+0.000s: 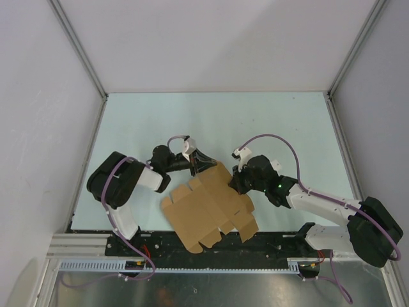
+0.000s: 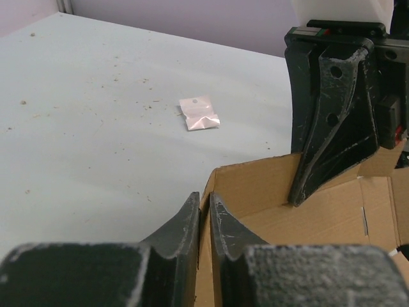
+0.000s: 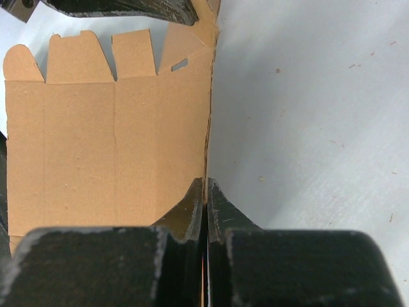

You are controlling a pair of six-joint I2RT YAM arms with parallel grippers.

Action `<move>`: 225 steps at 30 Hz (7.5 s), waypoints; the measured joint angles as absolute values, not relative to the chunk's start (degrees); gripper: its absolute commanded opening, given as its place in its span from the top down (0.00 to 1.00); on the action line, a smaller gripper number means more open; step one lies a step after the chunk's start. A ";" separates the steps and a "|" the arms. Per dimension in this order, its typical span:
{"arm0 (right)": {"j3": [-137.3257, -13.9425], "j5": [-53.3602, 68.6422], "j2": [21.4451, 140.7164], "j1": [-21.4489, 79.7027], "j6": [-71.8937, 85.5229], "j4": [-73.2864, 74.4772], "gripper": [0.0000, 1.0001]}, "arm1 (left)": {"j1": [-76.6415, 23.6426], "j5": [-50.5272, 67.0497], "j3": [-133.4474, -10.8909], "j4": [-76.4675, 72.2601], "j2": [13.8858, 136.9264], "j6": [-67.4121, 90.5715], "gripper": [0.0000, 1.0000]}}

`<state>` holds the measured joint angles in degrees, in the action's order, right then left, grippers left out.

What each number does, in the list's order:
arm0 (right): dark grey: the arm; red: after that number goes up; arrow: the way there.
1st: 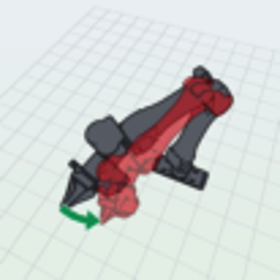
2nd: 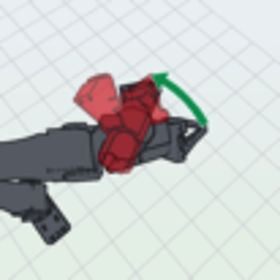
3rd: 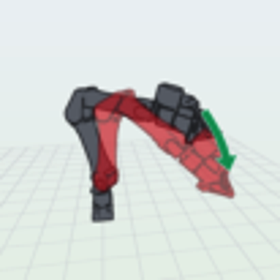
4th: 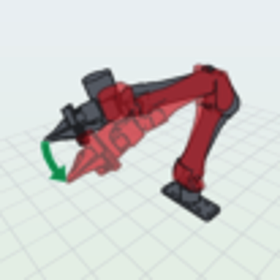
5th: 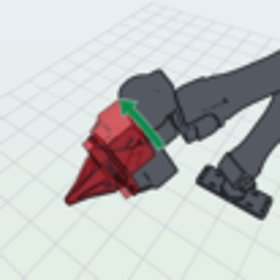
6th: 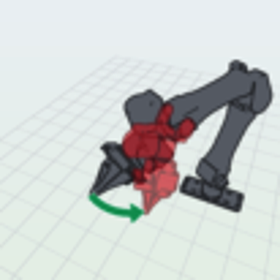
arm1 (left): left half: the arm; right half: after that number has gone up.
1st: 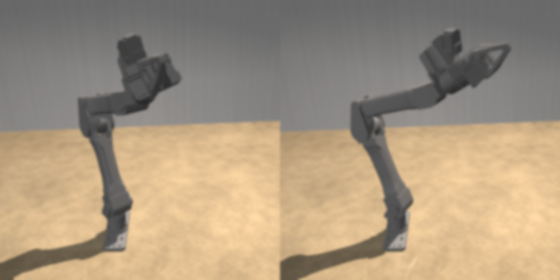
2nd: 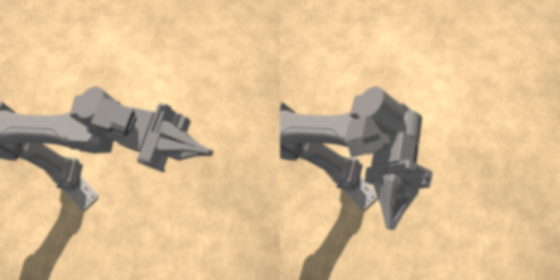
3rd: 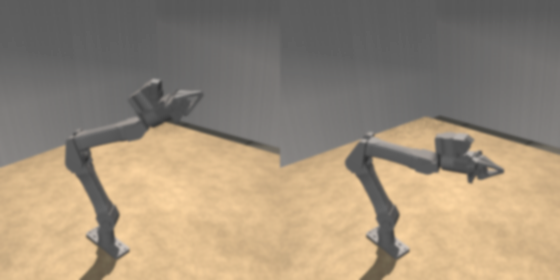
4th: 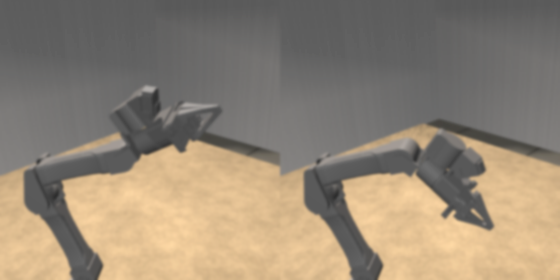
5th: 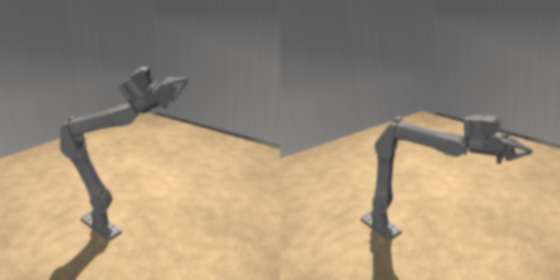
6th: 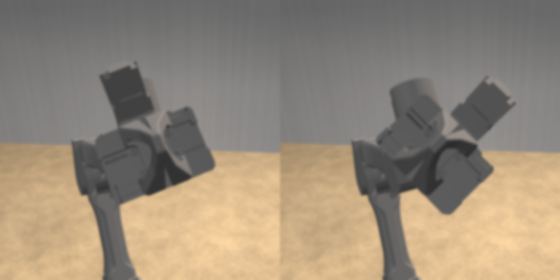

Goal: Fold the paper box

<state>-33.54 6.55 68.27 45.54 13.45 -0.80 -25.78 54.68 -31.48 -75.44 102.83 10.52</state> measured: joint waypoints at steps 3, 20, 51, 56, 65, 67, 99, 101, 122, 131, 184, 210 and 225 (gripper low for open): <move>-33.39 6.13 68.27 45.69 13.47 -0.67 1.00 | -27.03 51.53 -29.91 -75.11 101.71 9.56 0.92; -33.19 1.52 68.27 46.94 16.12 -1.50 1.00 | -37.43 26.76 -24.99 -70.63 94.80 4.16 0.99; -32.58 -4.34 67.90 47.92 20.75 -1.50 1.00 | -67.16 -42.50 -33.01 -68.95 102.15 -2.94 0.97; -32.58 -4.36 67.90 48.16 21.02 -1.48 1.00 | -68.53 -46.15 -33.45 -68.69 102.67 -2.35 0.94; -32.36 -4.51 67.90 48.27 21.39 -1.52 1.00 | -69.41 -47.70 -33.45 -67.81 102.65 1.54 0.80; -32.36 -4.84 67.92 48.27 21.39 -1.76 1.00 | -69.80 -47.62 -33.45 -67.61 102.65 2.00 0.77; -35.16 11.09 64.84 36.73 9.72 -0.43 0.98 | -35.09 2.04 -6.33 -65.32 66.30 6.09 0.23; -35.16 11.60 64.84 36.73 9.32 -0.36 0.98 | -32.18 6.85 -6.44 -65.43 69.08 7.64 0.23; -35.38 12.05 64.79 36.69 8.27 2.79 0.98 | -24.67 26.20 -20.49 -60.18 87.44 15.70 0.28; -35.40 12.01 64.79 36.91 8.19 2.83 0.98 | -24.67 24.82 -22.22 -46.57 85.80 16.03 0.33; -35.40 10.11 64.49 38.09 8.10 3.68 0.99 | -35.62 13.45 -27.49 -31.83 84.93 11.44 0.74; -35.40 6.57 65.52 39.42 8.32 4.08 0.98 | -56.23 -20.05 -33.87 -26.74 92.33 8.49 0.80; -35.40 5.85 65.73 39.59 8.32 4.10 0.98 | -63.77 -33.19 -34.94 -26.55 95.92 5.52 0.80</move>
